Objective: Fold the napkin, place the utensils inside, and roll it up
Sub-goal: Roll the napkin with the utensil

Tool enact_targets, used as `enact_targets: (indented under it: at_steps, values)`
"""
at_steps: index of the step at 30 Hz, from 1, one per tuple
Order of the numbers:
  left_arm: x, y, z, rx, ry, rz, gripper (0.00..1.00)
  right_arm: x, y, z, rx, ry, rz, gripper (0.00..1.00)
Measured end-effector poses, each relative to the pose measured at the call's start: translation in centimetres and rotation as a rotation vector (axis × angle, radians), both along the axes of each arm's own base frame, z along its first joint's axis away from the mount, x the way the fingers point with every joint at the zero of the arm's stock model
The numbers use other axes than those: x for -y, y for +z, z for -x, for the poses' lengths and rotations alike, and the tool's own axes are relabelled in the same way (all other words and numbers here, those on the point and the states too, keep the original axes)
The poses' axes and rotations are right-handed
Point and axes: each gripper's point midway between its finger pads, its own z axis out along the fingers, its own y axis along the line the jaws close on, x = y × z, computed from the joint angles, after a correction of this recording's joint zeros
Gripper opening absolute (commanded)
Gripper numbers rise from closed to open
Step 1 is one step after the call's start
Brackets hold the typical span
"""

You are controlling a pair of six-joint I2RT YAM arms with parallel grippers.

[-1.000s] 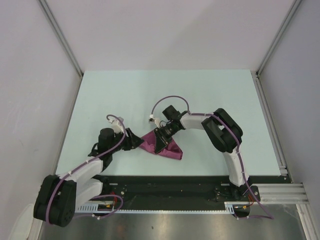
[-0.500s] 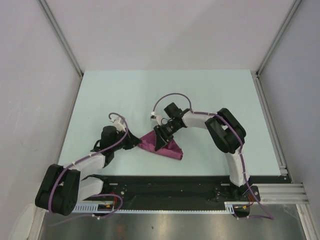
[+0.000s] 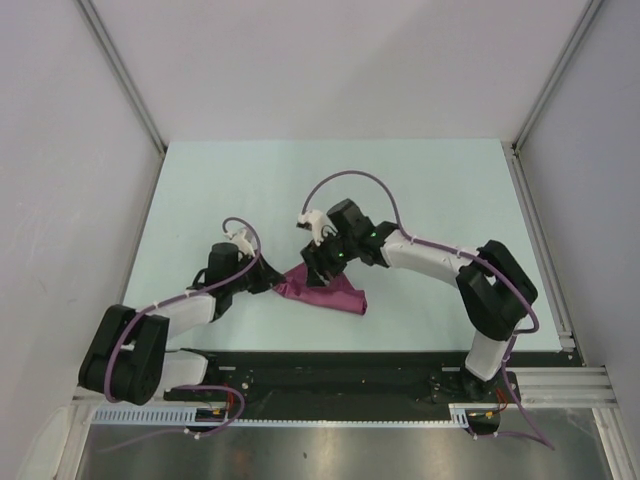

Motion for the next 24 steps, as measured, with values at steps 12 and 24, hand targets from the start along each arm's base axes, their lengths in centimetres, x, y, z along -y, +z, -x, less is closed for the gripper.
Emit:
enact_targets:
  at_steps: [12, 24]
  values:
    - [0.3, -0.2, -0.6, -0.027, -0.005, -0.003, 0.01, -1.2, -4.0, 2.6, 0.293, 0.049, 0.211, 0.66]
    - [0.5, -0.2, -1.0, -0.035, -0.012, 0.0, 0.03, -0.5, -6.8, 2.0, 0.308, 0.059, 0.289, 0.63]
